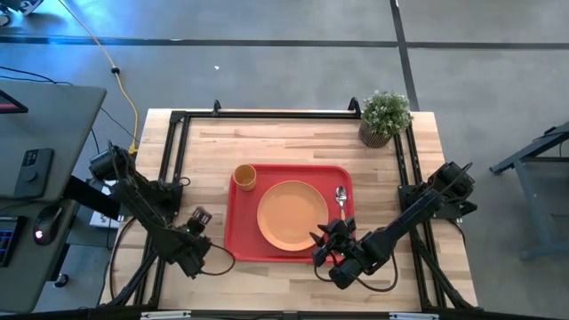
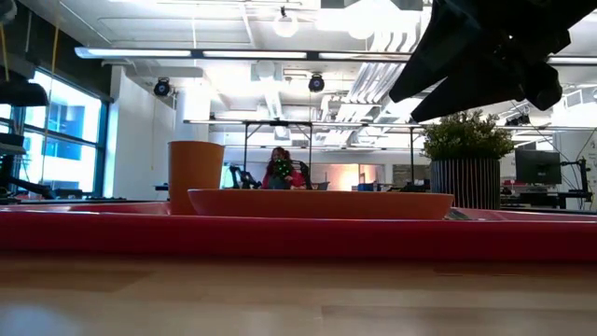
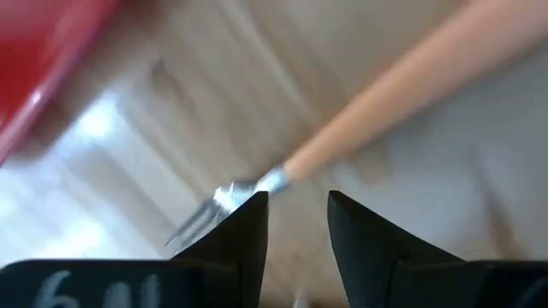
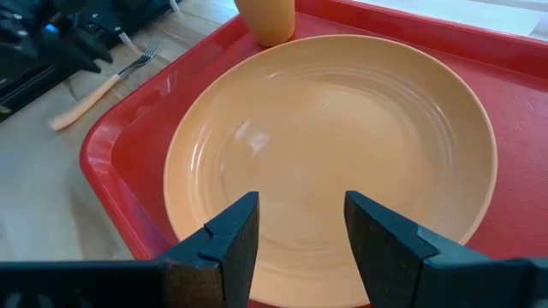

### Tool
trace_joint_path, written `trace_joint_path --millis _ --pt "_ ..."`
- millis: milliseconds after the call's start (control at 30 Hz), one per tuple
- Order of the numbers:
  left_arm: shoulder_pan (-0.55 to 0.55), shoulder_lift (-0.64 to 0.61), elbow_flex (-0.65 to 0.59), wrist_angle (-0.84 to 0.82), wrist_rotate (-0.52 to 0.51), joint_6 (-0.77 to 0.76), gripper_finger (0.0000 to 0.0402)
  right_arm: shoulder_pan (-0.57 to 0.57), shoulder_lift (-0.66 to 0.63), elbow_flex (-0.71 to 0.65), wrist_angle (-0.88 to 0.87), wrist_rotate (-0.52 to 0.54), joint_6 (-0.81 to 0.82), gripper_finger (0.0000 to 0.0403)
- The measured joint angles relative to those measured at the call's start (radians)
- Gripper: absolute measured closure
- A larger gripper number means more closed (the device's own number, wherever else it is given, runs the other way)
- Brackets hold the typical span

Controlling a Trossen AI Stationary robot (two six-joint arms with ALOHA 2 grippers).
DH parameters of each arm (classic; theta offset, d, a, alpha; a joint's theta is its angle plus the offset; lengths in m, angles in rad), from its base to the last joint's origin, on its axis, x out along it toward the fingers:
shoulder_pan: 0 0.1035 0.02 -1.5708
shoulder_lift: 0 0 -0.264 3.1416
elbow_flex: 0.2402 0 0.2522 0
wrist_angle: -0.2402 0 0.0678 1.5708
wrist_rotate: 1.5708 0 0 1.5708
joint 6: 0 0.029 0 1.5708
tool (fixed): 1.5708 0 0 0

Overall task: Pick and place plate/cup/fork/spoon on tray
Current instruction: Put the orange fork on the red tray to the left of the orange spoon

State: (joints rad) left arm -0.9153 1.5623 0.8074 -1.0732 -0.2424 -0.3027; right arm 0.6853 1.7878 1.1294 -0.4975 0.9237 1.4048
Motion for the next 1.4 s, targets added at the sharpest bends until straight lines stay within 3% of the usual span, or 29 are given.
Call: trace_joint_path --millis 100,233,433,600,1067,1400 --pt "0.021 0.0 0.0 -0.028 -0.03 -0.058 0.0291 0.0 0.0 0.0 0.002 -0.007 0.0 0.0238" --pt "0.079 0.0 0.001 -0.041 -0.077 -0.342 0.0291 0.0 0.0 0.0 0.003 -0.008 0.004 0.0238" --pt "0.18 -0.001 0.0 -0.03 -0.008 -0.649 0.0291 -0.005 0.0 0.0 0.007 -0.008 0.006 0.0238" --pt "0.256 -0.012 -0.052 0.097 0.12 -0.896 0.0291 -0.005 0.0 0.0 0.01 -0.014 0.008 0.0238" --pt "0.282 -0.101 -0.078 0.121 0.13 -1.107 0.0291 -0.004 0.0 0.0 0.017 -0.015 0.0 0.0238" --pt "0.22 -0.195 -0.154 0.145 0.02 -1.46 0.0282 -0.004 0.0 0.0 0.019 -0.041 0.007 0.0238"
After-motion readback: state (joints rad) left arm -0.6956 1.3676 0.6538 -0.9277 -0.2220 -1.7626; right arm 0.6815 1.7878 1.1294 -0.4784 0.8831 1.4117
